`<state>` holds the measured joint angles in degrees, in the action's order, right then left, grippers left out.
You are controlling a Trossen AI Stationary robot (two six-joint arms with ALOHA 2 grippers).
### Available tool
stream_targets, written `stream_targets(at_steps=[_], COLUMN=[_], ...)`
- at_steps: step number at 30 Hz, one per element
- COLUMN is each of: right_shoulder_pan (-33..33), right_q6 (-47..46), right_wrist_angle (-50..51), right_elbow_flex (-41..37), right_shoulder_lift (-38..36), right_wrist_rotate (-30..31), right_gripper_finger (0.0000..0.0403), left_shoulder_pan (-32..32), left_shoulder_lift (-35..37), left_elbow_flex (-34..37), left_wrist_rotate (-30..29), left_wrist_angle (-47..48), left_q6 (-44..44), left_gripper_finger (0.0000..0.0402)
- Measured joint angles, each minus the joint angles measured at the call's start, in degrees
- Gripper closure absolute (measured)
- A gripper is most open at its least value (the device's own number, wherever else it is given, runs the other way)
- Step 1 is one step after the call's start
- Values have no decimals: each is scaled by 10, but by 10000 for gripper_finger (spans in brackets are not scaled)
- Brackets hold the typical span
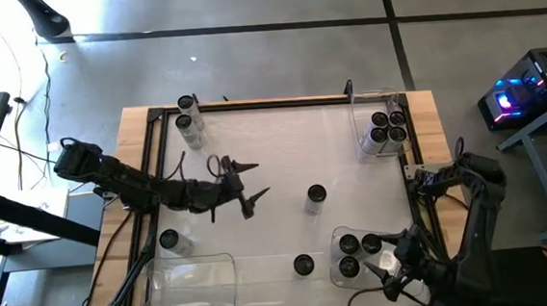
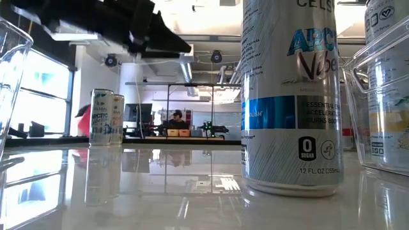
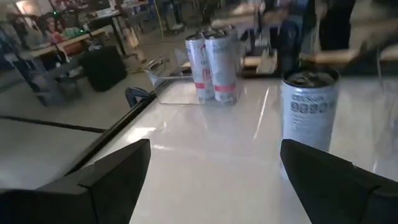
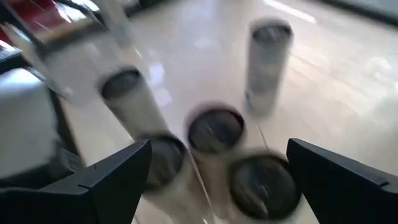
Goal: Sort soda cans
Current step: Put the white-yellow soda can into the bottom right transparent bin
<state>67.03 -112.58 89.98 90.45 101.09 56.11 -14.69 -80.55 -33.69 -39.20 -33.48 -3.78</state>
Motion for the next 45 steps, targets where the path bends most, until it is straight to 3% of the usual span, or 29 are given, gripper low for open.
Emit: stream_targets(at_steps=[4, 9, 12, 15, 21, 25, 28, 35, 45], right_shoulder_pan=[-23, -69, -97, -120, -140, -139, -139, -139, -139], right_q6=[100, 209, 251, 284, 323, 325, 324, 322, 321], right_wrist_angle=[0, -1, -9, -23, -47, -49, -50, -50, -51], right_elbow_flex=[45, 70, 67, 56, 43, 43, 43, 43, 43], right_shoulder_lift=[-3, -3, -3, -3, -3, -3, -3, -3, -3], right_wrist_rotate=[81, 88, 85, 83, 82, 82, 82, 82, 73], right_gripper_finger=[32, 32, 32, 32, 32, 32, 32, 32, 32], left_shoulder_pan=[-24, -24, 19, 109, 399, 570, 650, 719, 715], left_shoulder_lift=[10, 36, 72, 125, 194, 162, 117, 24, -5], left_elbow_flex=[-96, -221, -272, -296, -297, -297, -297, -297, -298], left_wrist_rotate=[-12, -53, -101, -90, 95, 216, 250, 310, 272], left_wrist_angle=[191, 472, 610, 720, 787, 796, 794, 762, 737], left_q6=[-5, 37, 92, 157, 212, 180, 160, 136, 128], left_gripper_finger=[49, 49, 49, 49, 49, 49, 49, 49, 49])
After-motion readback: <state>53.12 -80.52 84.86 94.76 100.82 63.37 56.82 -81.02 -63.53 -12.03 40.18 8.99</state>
